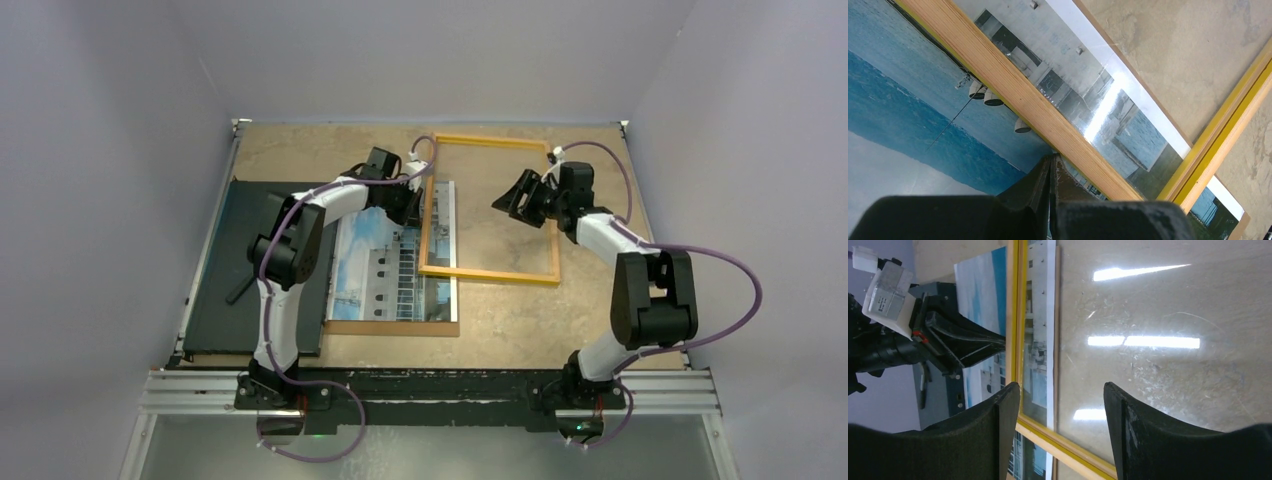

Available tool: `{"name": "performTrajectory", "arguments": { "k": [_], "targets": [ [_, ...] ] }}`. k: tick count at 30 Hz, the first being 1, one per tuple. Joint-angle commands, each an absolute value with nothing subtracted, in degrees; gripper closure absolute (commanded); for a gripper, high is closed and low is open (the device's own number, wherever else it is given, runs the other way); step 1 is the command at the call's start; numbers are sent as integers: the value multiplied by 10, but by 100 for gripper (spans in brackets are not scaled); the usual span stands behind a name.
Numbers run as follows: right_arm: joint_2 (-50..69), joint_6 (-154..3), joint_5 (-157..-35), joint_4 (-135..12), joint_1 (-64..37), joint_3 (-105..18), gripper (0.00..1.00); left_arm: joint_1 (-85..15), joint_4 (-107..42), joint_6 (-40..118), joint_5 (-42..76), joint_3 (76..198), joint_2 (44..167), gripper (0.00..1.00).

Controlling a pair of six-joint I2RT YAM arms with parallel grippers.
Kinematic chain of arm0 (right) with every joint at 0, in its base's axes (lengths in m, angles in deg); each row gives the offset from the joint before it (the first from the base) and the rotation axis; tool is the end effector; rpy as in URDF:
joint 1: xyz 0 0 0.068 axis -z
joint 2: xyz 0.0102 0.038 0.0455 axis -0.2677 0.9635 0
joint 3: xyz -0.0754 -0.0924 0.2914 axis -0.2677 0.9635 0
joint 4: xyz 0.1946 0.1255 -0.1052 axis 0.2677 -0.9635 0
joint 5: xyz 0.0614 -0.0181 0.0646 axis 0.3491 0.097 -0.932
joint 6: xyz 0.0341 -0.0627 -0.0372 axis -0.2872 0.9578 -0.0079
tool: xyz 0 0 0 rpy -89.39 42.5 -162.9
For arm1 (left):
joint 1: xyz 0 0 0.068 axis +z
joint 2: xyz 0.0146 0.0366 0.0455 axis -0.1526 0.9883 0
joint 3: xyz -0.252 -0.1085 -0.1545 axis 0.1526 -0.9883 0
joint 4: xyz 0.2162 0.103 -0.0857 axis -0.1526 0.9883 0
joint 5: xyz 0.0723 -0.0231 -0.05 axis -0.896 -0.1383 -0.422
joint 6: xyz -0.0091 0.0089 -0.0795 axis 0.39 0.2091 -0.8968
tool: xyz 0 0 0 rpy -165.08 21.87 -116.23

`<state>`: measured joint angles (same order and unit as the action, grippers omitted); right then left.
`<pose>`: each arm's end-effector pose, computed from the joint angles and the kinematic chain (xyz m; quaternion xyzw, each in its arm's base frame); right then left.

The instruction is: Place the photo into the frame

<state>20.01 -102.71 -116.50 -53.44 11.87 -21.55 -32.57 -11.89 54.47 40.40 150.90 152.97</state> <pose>0.3659 0.0558 0.2523 0.1060 0.8452 0.3522 0.3877 0.4321 -0.2307 0.1686 0.3021 0.8702 -0.3075 0.2386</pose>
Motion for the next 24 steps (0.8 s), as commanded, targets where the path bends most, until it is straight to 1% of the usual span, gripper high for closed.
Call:
{"name": "performTrajectory", "arguments": {
  "k": [1,3,5,7,9,13,17,21,24],
  "targets": [
    [180,-1027,-1148,-562,129,-224,32,-328,-108,566,407,1524,1538,100],
    [180,-1007,-1089,-593,134,-241,27,-327,-102,568,405,1525,1533,100],
    [180,-990,-1001,-614,135,-264,23,-326,-95,570,405,1526,1527,100],
    [186,-970,-951,-624,139,-279,20,-324,-94,571,406,1526,1519,100],
    [200,-953,-926,-622,145,-292,18,-323,-94,570,406,1526,1512,100],
    [246,-945,-920,-614,176,-320,18,-321,-92,565,405,1536,1509,100],
    [293,-946,-908,-618,182,-353,18,-319,-85,551,398,1556,1514,100],
    [316,-953,-879,-614,187,-367,13,-309,-77,533,404,1574,1517,80],
    [332,-954,-882,-601,192,-366,14,-307,-80,523,417,1580,1519,72]
  ]
}}
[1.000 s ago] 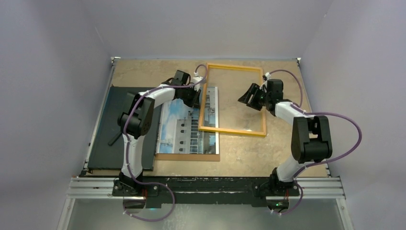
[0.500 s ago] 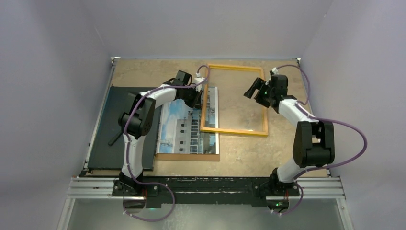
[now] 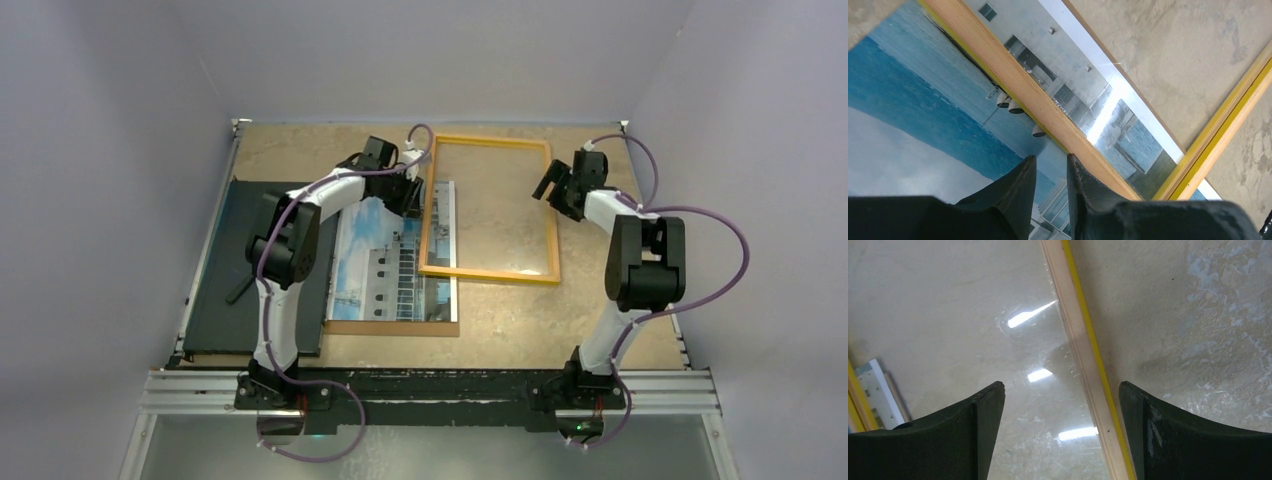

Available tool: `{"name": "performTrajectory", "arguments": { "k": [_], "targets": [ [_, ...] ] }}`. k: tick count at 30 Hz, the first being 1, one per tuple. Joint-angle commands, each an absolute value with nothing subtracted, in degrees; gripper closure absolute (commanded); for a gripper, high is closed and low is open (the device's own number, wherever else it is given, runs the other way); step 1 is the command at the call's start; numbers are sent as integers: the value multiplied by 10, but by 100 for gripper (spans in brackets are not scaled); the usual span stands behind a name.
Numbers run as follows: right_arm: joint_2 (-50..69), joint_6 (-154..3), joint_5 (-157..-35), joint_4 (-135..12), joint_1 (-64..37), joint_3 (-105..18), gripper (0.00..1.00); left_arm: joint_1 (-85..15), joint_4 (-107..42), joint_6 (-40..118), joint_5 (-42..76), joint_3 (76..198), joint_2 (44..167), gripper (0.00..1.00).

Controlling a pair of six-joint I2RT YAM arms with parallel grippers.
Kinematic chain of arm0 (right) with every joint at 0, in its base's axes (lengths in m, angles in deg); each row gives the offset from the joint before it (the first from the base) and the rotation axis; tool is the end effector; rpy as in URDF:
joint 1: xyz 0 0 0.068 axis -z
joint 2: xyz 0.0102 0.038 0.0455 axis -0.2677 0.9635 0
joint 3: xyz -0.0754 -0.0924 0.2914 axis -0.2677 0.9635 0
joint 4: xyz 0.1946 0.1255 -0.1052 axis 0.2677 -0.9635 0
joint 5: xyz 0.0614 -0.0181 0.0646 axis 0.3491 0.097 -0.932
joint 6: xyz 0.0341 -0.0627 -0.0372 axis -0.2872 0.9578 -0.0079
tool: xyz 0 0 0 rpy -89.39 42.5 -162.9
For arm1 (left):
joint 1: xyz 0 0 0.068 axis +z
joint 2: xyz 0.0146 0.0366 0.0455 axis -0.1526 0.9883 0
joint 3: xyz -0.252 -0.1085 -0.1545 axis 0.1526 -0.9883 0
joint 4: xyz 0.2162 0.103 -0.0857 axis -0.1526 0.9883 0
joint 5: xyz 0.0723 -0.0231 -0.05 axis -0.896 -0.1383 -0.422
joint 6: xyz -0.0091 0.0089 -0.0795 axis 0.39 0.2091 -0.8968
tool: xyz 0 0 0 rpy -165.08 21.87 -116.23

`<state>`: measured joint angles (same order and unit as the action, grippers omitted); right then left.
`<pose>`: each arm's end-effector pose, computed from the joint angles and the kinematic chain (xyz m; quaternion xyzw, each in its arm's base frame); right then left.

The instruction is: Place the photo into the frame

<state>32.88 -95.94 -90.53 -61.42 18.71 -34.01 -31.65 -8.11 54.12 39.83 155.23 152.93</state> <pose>0.4305 -0.0218 0.2199 0.2301 0.8729 0.1032 0.4177 0.4430 -0.2261 0.1868 0.2923 0.8733 -0.3023 0.2460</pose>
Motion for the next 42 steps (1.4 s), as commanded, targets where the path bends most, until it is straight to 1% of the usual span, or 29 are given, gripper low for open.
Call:
{"name": "performTrajectory", "arguments": {
  "k": [1,4,5,12,14,18,20,26,32,37,39,42],
  "targets": [
    [338,-955,-885,-593,194,-364,15,-307,-83,519,421,1582,1522,70],
    [357,-962,-927,-574,200,-356,15,-309,-97,507,430,1585,1534,63],
    [361,-963,-937,-572,200,-354,15,-310,-99,507,430,1588,1541,62],
    [352,-970,-972,-552,201,-323,15,-314,-108,488,443,1601,1586,61],
    [347,-977,-987,-544,201,-314,16,-318,-112,485,442,1604,1592,64],
    [325,-993,-1038,-523,201,-294,20,-327,-106,488,439,1611,1606,78],
    [303,-1006,-1076,-511,201,-284,21,-331,-106,488,437,1611,1610,80],
    [233,-1057,-1195,-468,201,-247,25,-335,-104,493,432,1608,1614,83],
    [149,-1135,-1307,-380,201,-170,28,-338,-103,500,431,1601,1614,85],
    [92,-1243,-1383,-248,200,-88,28,-339,-103,500,432,1598,1615,86],
    [79,-1254,-1397,-241,200,-81,27,-339,-103,500,431,1597,1612,87],
    [66,-1240,-1400,-269,200,-93,25,-339,-102,500,430,1595,1607,88]
  ]
}}
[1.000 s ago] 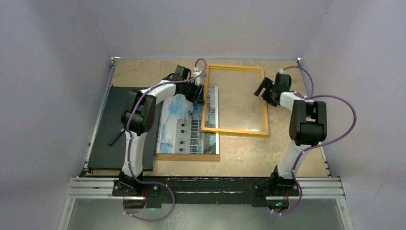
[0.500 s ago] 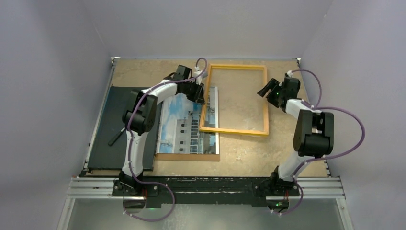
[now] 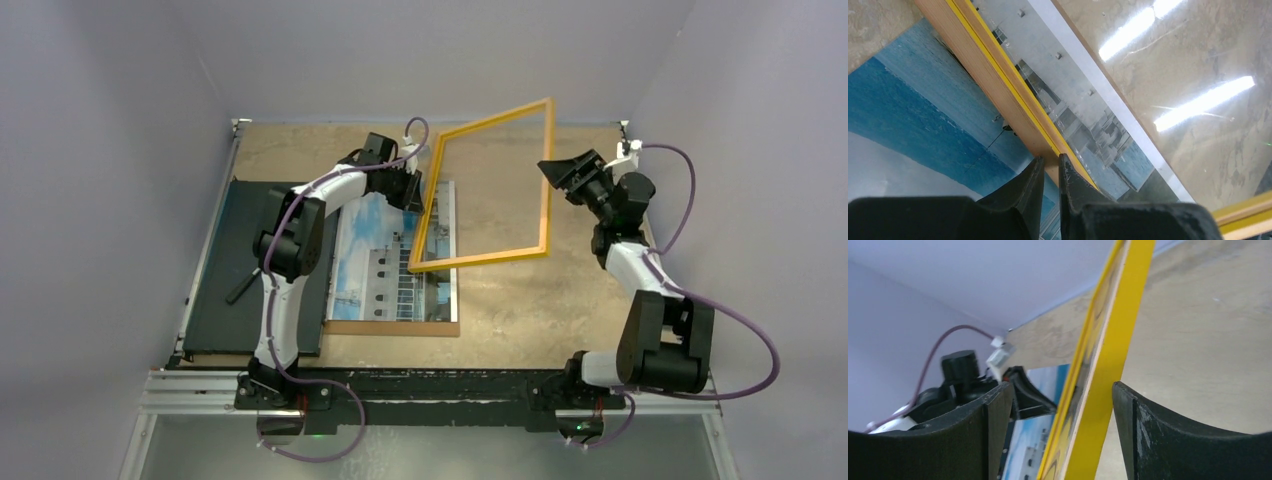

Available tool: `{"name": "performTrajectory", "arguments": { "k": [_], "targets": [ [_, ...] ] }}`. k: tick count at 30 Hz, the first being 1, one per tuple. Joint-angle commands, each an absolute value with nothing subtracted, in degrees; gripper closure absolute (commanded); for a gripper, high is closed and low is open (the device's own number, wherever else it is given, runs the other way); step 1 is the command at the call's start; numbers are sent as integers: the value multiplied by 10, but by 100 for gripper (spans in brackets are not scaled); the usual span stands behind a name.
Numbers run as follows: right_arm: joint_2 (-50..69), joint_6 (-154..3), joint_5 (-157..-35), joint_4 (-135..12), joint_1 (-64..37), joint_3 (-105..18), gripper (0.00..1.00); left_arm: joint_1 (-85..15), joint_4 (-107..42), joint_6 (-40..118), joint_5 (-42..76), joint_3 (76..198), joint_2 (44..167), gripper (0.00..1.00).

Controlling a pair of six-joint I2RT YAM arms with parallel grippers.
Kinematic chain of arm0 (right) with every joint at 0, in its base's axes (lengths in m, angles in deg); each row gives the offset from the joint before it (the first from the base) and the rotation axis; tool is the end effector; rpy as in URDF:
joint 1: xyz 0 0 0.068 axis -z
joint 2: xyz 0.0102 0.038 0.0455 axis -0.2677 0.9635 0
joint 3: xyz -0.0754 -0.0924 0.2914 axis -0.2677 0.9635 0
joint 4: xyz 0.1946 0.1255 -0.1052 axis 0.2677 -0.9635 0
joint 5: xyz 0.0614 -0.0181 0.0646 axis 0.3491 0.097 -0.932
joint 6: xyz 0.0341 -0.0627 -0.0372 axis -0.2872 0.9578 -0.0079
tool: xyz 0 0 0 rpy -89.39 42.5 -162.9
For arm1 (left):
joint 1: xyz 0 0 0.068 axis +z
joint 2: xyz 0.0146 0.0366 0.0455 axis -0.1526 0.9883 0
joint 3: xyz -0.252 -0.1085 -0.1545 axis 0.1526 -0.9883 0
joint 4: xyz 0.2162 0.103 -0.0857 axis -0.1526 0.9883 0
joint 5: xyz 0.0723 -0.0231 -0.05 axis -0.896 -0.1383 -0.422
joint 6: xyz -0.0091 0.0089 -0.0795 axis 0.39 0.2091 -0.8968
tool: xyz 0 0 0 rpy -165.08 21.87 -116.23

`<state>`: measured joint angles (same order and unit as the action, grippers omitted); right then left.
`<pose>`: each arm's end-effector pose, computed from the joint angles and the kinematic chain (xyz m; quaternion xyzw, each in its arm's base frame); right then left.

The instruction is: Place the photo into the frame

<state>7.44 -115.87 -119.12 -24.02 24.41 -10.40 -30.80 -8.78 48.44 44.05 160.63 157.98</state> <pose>0.3230 -0.0149 0.3219 0.1561 0.6887 0.3987 0.5852 0.4659 -0.2321 0.1762 0.2529 0.8737 -0.3454 0.2310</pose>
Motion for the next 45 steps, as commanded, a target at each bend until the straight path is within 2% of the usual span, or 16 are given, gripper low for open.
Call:
{"name": "performTrajectory", "arguments": {
  "k": [1,7,14,24,33,40,45],
  "targets": [
    [65,-1242,-1403,-267,200,-94,24,-339,-102,500,429,1593,1605,88],
    [88,-1331,-1420,-153,183,-76,22,-339,-105,500,431,1582,1592,90],
    [143,-1468,-1413,33,108,-87,22,-339,-102,515,433,1575,1584,93],
    [178,-1502,-1388,71,96,-108,23,-339,-99,527,433,1557,1568,95],
    [286,-1580,-1361,186,45,-167,24,-334,-99,521,440,1547,1559,98],
    [303,-1580,-1356,167,34,-207,23,-328,-97,522,438,1537,1553,99],
    [267,-1479,-1347,16,34,-236,18,-324,-94,526,433,1536,1548,100]
  ]
}}
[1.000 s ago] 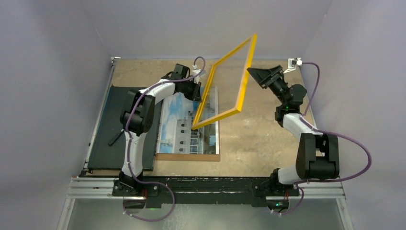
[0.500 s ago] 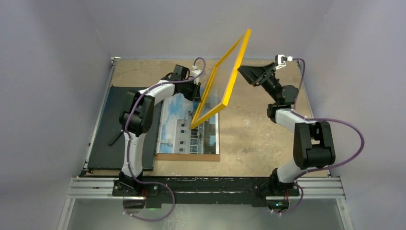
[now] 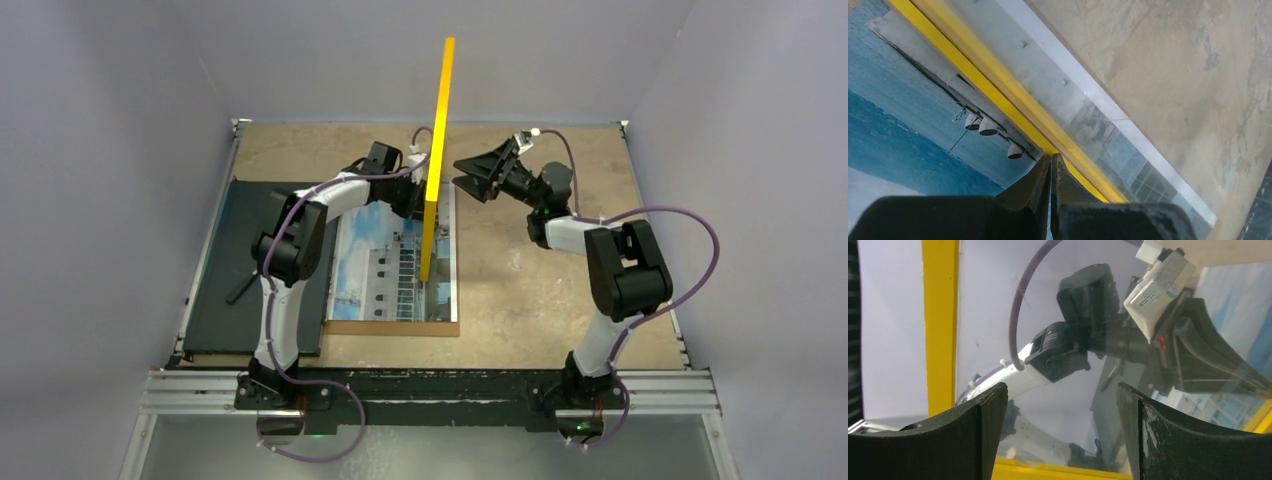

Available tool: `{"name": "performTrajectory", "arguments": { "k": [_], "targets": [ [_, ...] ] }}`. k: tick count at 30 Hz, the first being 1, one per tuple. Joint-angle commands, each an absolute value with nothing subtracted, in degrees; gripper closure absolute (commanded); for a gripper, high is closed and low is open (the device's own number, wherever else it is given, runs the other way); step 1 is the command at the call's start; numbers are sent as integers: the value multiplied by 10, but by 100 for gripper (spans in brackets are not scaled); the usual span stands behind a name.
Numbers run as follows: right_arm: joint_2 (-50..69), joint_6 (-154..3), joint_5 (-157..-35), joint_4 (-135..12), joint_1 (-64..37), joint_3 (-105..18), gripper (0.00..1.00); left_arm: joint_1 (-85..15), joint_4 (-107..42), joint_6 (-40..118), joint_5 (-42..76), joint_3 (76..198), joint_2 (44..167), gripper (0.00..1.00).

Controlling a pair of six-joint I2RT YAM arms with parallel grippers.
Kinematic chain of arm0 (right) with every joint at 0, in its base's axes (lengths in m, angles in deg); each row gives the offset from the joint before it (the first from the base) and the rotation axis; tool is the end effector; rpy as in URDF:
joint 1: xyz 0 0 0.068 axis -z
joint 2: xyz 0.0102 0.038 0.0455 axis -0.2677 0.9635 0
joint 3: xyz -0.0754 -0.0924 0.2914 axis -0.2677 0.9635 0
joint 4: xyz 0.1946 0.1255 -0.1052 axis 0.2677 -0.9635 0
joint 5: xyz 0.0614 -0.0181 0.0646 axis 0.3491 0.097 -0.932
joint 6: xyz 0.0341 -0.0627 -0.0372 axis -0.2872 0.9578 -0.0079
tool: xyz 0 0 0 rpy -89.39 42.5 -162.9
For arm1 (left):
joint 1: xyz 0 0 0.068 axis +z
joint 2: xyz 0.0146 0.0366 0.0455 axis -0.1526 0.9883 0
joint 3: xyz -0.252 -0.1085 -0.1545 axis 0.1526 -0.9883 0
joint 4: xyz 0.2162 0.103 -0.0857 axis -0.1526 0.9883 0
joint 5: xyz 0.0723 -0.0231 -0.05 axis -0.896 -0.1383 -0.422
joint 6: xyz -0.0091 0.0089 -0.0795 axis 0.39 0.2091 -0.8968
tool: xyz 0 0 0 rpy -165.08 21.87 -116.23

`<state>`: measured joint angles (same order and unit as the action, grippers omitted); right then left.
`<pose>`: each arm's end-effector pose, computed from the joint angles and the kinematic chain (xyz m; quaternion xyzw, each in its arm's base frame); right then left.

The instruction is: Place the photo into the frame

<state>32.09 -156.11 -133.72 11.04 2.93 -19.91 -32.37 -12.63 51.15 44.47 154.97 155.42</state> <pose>0.3816 0.1356 0.3050 0.0723 0.6109 0.7209 0.3192 0.4461 -0.2394 0.1731 0.2877 0.8600 -0.3468 0.2394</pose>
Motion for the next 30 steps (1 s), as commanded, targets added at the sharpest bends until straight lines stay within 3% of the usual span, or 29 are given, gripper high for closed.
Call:
{"name": "performTrajectory", "arguments": {
  "k": [1,13,21,30],
  "targets": [
    [257,-1454,-1339,-15,34,-246,17,-323,-91,528,429,1541,1546,100],
    [226,-1370,-1305,-169,34,-343,10,-313,-64,556,283,1609,1440,100],
    [202,-1380,-1280,-183,34,-353,1,-313,-65,513,310,1665,1385,100],
    [173,-1404,-1278,-181,34,-346,1,-314,-89,423,403,1701,1353,100]
  ]
}}
